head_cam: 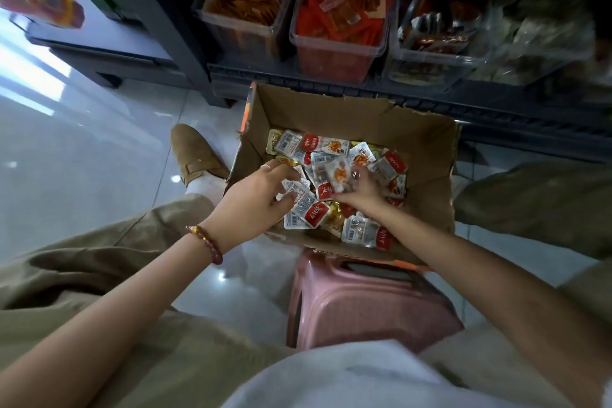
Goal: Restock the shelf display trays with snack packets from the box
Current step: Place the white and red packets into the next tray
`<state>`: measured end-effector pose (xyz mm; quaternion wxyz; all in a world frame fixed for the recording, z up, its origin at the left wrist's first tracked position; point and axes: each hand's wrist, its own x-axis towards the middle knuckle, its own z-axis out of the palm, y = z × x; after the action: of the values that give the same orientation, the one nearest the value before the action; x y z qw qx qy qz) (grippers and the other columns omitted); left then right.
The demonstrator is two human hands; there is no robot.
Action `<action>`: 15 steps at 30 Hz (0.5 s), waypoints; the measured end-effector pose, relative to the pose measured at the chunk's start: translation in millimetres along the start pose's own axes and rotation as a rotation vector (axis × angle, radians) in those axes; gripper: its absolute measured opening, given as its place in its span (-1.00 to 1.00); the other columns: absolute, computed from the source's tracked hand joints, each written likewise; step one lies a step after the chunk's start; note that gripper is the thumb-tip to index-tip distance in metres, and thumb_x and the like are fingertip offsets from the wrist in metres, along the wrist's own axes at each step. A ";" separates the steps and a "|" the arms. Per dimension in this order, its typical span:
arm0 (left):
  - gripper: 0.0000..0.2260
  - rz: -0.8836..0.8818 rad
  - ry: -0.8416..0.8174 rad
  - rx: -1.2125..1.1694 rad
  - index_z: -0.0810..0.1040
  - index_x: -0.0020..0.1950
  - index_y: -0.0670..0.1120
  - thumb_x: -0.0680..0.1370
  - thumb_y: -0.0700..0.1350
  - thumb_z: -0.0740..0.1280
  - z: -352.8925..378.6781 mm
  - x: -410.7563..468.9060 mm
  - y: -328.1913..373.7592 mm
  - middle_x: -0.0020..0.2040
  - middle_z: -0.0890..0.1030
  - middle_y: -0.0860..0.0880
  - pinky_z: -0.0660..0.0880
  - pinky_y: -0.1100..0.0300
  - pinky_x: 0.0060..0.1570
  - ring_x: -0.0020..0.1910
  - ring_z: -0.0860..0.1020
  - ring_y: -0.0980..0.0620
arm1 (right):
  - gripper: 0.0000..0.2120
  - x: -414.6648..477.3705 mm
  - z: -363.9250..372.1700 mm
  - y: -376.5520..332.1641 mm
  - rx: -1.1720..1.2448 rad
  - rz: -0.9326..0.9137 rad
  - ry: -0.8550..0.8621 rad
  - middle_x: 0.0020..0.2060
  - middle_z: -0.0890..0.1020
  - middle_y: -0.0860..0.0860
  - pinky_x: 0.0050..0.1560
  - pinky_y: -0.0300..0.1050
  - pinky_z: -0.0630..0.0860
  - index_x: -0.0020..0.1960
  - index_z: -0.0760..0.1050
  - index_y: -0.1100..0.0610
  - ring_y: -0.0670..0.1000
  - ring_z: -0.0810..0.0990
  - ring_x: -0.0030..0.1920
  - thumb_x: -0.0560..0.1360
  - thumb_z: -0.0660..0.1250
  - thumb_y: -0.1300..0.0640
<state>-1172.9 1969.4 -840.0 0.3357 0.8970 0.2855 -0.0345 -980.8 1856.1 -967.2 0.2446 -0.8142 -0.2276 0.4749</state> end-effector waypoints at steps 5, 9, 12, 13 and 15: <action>-0.51 -0.309 0.136 -0.240 0.34 0.34 -0.10 0.47 -0.11 0.43 0.5 4.6 4.6 0.23 0.31 -0.04 0.48 0.14 0.15 0.12 0.48 -0.01 | -0.25 -23.6 -6.0 -46.7 -0.311 -0.654 -0.095 0.21 0.32 0.06 0.31 0.06 0.26 0.42 0.30 -0.03 0.06 0.23 0.27 0.29 0.51 0.16; -0.62 -0.497 0.183 -0.274 0.48 0.21 -0.18 0.43 -0.20 0.47 -3.3 6.1 -9.2 0.03 0.56 -0.05 0.49 0.21 -0.13 0.00 0.56 -0.03 | -0.31 -38.5 2.4 -75.2 -0.506 -1.087 -0.031 0.18 0.38 0.11 0.23 -0.10 0.33 0.42 0.34 0.06 0.05 0.35 0.21 0.34 0.47 0.24; -0.78 -0.515 0.122 -0.348 0.58 0.07 -0.20 0.44 -0.29 0.45 -4.0 3.5 -12.9 -0.08 0.61 -0.08 0.53 0.15 -0.16 -0.09 0.59 -0.07 | -0.29 -41.3 -6.2 -77.7 -0.580 -1.152 -0.041 0.28 0.38 0.10 0.31 -0.15 0.30 0.46 0.24 0.08 0.04 0.37 0.28 0.39 0.46 0.08; -0.79 -0.529 0.124 -0.387 0.57 0.06 -0.19 0.44 -0.30 0.45 -3.5 2.9 -12.3 -0.07 0.61 -0.08 0.55 0.11 -0.14 -0.10 0.60 -0.06 | -0.33 -39.5 -10.9 -75.2 -0.502 -1.027 -0.032 0.33 0.35 0.06 0.32 -0.19 0.27 0.46 0.23 0.08 0.00 0.35 0.31 0.43 0.41 0.00; -0.78 -0.564 0.120 -0.466 0.53 0.04 -0.14 0.45 -0.31 0.44 -1.1 1.8 -10.0 -0.08 0.59 -0.02 0.57 0.12 -0.16 -0.12 0.59 -0.02 | -0.57 -28.9 -21.2 -60.9 -0.345 -0.702 0.032 0.24 0.42 -0.03 0.20 -0.24 0.33 0.36 0.32 0.10 -0.08 0.41 0.23 0.56 0.26 -0.04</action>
<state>-1176.9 1977.1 -845.4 0.4907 0.6830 0.5410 -0.0070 -983.4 1882.2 -901.6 0.2550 -0.7232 -0.5651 0.3042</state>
